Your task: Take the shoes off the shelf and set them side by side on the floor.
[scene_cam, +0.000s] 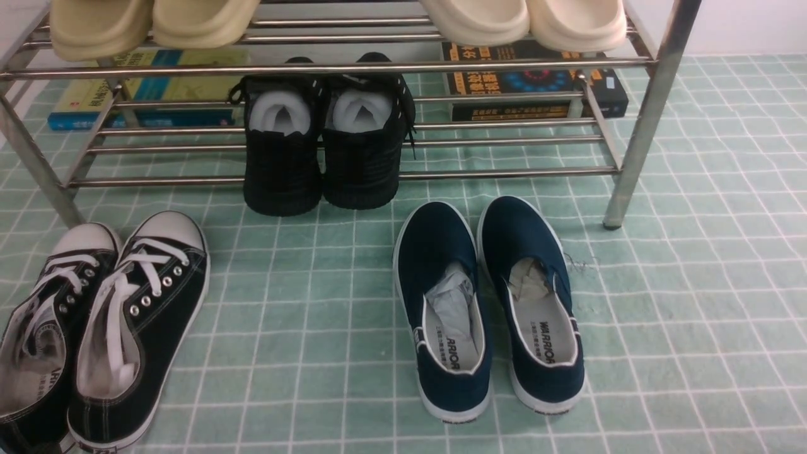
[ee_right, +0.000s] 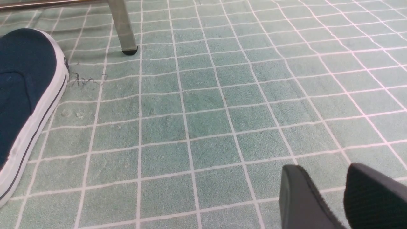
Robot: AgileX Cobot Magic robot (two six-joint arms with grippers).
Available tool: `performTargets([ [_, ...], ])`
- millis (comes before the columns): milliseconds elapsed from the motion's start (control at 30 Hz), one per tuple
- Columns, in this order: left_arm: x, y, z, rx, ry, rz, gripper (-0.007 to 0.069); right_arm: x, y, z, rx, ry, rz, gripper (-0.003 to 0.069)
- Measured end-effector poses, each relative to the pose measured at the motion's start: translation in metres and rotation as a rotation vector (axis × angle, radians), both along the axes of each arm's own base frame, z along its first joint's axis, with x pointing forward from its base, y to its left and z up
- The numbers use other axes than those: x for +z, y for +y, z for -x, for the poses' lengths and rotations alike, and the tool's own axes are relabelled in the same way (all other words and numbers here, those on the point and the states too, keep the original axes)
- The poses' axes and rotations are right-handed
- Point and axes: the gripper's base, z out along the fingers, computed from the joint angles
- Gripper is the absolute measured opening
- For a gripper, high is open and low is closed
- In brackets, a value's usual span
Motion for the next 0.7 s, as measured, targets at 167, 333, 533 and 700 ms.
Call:
performTargets([
  [167, 0.0000, 0.0000, 0.0000, 0.000, 0.000, 0.000, 0.0035, 0.0000, 0.0000, 0.0000, 0.000, 0.000, 0.000, 0.0237],
  [333, 0.0000, 0.0000, 0.0000, 0.000, 0.000, 0.000, 0.0038, 0.0000, 0.0000, 0.0000, 0.000, 0.000, 0.000, 0.0237],
  [533, 0.0000, 0.0000, 0.0000, 0.000, 0.000, 0.000, 0.0037, 0.0000, 0.0000, 0.0000, 0.000, 0.000, 0.000, 0.0237],
  [700, 0.0000, 0.0000, 0.0000, 0.000, 0.000, 0.000, 0.0044, 0.0000, 0.0000, 0.0000, 0.000, 0.000, 0.000, 0.0237],
])
